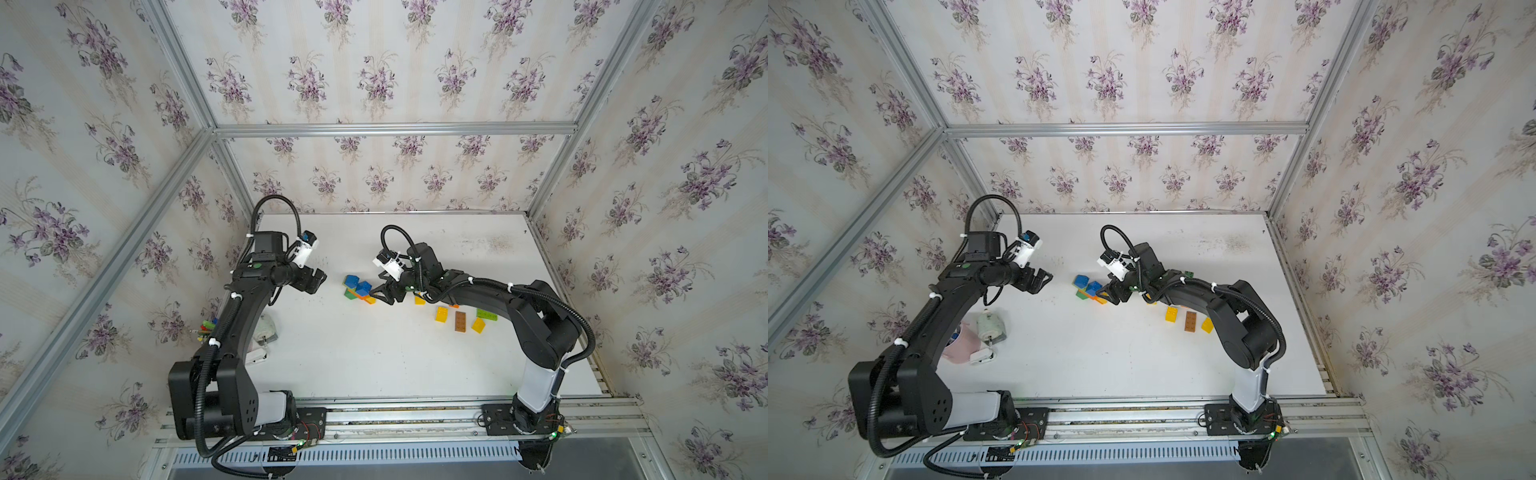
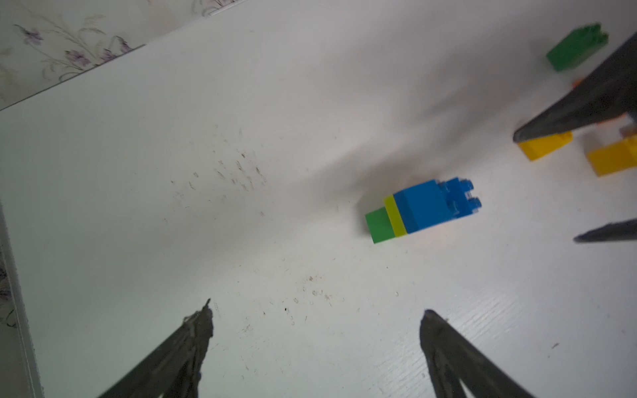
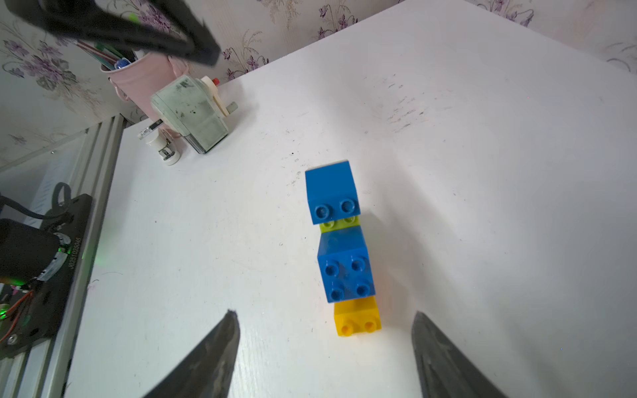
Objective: Assemble a fork with lego
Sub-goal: Adjust the lego brick at the center of the board.
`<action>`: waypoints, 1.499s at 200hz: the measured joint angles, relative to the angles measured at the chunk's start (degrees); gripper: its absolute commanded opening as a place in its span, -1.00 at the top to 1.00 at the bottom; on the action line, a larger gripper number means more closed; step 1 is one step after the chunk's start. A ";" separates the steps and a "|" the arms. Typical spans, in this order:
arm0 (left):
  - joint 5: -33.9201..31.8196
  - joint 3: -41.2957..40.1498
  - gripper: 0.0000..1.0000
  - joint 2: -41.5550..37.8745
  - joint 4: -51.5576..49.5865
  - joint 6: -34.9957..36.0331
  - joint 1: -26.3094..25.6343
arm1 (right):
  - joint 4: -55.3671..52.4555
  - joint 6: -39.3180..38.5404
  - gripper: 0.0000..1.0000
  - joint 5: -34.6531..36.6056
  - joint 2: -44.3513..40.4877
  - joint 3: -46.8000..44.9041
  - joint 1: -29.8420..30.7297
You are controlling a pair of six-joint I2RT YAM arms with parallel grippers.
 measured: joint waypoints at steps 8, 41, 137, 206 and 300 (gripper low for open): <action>1.40 0.20 -0.93 -0.24 0.48 -2.43 0.96 | -0.24 -0.79 -0.56 0.66 0.68 0.92 0.37; 7.13 -2.56 -0.87 -3.32 3.80 -10.60 3.28 | -1.92 -3.41 -0.54 3.02 4.04 4.92 1.79; 11.85 -4.59 -0.77 -1.88 6.93 -20.52 5.62 | -7.69 -3.78 -0.28 5.11 10.99 12.28 2.36; 11.89 -5.01 -0.76 -0.61 7.06 -20.70 6.67 | -9.44 -3.61 0.04 4.35 13.38 14.71 2.58; 12.76 -5.31 -0.73 -0.42 6.95 -20.79 7.91 | -12.48 -3.54 0.39 2.43 14.99 17.51 2.91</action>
